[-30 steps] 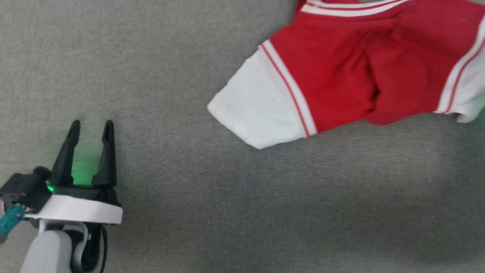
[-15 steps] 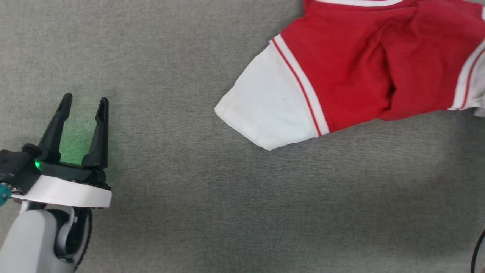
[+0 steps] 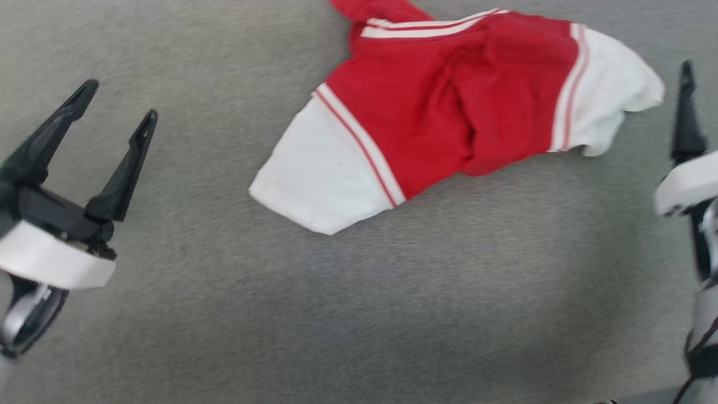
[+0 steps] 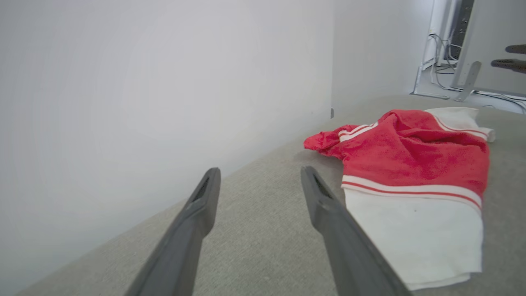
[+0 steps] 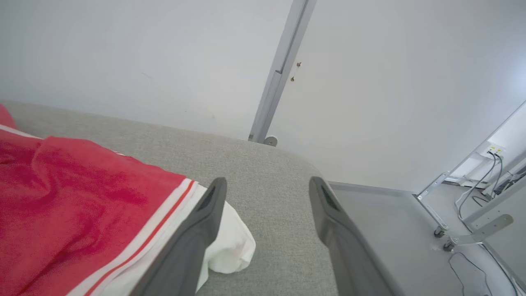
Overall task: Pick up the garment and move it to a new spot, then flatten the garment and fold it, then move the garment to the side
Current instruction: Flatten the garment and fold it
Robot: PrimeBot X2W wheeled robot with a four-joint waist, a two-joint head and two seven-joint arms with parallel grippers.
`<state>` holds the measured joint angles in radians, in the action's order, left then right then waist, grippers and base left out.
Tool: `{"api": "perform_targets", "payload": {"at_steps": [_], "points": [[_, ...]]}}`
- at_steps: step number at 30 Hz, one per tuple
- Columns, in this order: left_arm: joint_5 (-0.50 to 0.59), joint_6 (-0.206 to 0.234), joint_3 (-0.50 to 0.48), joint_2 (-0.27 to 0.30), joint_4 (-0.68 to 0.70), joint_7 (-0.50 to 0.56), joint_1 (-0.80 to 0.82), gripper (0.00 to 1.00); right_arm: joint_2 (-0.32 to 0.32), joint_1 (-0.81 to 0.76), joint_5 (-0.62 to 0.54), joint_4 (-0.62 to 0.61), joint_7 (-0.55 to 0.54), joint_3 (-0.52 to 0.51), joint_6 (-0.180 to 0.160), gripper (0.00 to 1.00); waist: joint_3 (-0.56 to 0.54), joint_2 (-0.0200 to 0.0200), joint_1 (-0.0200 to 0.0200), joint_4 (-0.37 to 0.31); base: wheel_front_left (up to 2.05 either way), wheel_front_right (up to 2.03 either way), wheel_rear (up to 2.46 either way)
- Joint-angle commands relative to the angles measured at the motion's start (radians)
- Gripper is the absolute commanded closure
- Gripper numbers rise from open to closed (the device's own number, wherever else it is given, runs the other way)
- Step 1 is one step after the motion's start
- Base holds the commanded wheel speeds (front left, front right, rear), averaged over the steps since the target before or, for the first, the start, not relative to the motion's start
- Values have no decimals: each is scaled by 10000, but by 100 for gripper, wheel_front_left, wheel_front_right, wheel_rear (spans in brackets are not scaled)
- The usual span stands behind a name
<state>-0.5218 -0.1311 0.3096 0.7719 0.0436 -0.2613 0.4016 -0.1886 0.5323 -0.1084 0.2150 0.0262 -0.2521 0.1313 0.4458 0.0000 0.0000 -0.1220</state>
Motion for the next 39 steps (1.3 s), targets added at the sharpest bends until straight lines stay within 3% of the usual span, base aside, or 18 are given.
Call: {"api": "perform_targets", "payload": {"at_steps": [1,4,9,14,22,28,29,30,31,32,36,39], "points": [[-463,11,530,436,11,190,494,0,254,-369,137,-346,194,120,-10,0,-264,0,0,-494,0,0,0],[-1777,11,1783,1228,107,1286,1505,0,710,-1006,146,-1037,450,400,-10,0,-279,0,0,-909,0,0,0],[-4997,14,3747,2137,412,4353,3159,0,1196,-1764,133,-1633,750,878,-10,0,-147,0,0,-1558,0,0,0],[-6741,14,5033,2598,-21,7173,4433,0,1360,-2137,201,-1568,919,1096,-10,0,112,0,0,-2015,0,0,0],[-7548,14,6169,2312,-1516,9385,5617,0,1380,-2084,665,-1309,1197,1385,-10,0,532,0,0,-2421,0,0,0],[-8538,14,6559,2047,-1749,9968,5423,0,1380,-1886,707,-1193,1233,1630,-10,0,629,0,0,-2601,0,0,0],[-8786,14,6590,2067,-1721,10057,5377,14,1377,-1841,665,-1185,1198,1654,-10,0,653,0,0,-2613,0,0,0],[-9023,14,6587,2083,-1683,10152,5329,49,1376,-1763,612,-1145,1143,1685,-10,0,686,0,0,-2628,0,0,0],[-9151,14,6574,2096,-1638,10221,5313,61,1376,-1657,513,-1114,1084,1707,-10,0,709,0,0,-2623,0,0,0],[-9137,15,6564,2215,-1614,10211,5437,100,1377,-1388,459,-1081,943,1732,-10,0,779,0,0,-2591,0,0,0],[-8854,15,6626,2245,-1529,10046,5706,100,1335,-646,972,-680,101,2135,-10,0,981,0,0,-2475,0,0,0],[-8981,18,6537,2201,-1418,9845,5866,100,763,222,2049,-118,-1227,2582,-15,0,1219,0,0,-2353,0,0,0]]}}
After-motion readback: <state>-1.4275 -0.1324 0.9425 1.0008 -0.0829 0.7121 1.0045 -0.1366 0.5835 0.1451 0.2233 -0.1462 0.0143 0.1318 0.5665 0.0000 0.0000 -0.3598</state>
